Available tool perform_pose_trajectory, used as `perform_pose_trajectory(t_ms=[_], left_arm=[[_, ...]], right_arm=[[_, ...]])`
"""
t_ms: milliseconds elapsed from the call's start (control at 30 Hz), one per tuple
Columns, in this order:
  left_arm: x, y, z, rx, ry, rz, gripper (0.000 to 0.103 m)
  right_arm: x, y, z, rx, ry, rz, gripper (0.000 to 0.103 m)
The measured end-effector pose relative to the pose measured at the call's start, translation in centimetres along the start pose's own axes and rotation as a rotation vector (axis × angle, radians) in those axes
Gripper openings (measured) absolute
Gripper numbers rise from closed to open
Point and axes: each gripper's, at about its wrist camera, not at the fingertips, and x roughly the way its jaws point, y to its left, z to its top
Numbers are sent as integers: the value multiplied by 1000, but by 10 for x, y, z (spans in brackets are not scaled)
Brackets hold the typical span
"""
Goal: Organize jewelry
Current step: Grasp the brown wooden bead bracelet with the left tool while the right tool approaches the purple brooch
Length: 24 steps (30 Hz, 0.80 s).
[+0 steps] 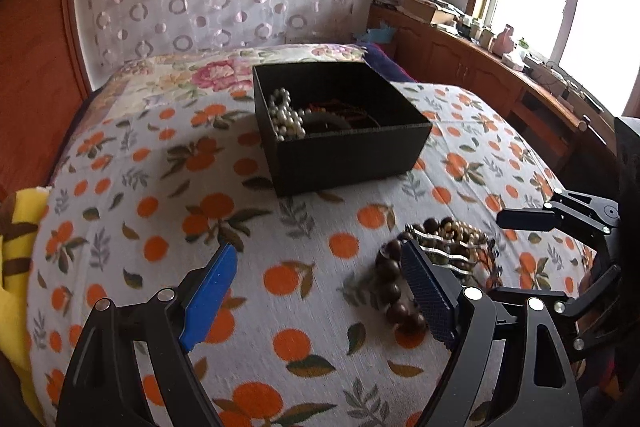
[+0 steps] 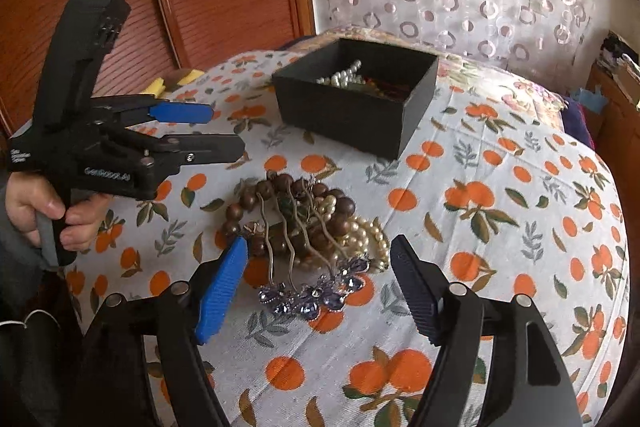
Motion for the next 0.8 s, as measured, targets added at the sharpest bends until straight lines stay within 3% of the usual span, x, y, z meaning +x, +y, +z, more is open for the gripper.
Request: perform_pose_trajectory(t_ms=[167,400,500,800], left_arm=[[2,-1,-6,-8,13,0,81],[2,2,-10,-15,20,4,81],[1,2,-10,-16,20,4,81],[4,-7,-11,3,35,-16,81]], right_arm=[[7,5,-4,-11,29,0,76],[12,12,-5,-57,32,-74,76],[13,13,-7,-72,34,-86,63],[-7,-1,-8,-24,-19,-83,63]])
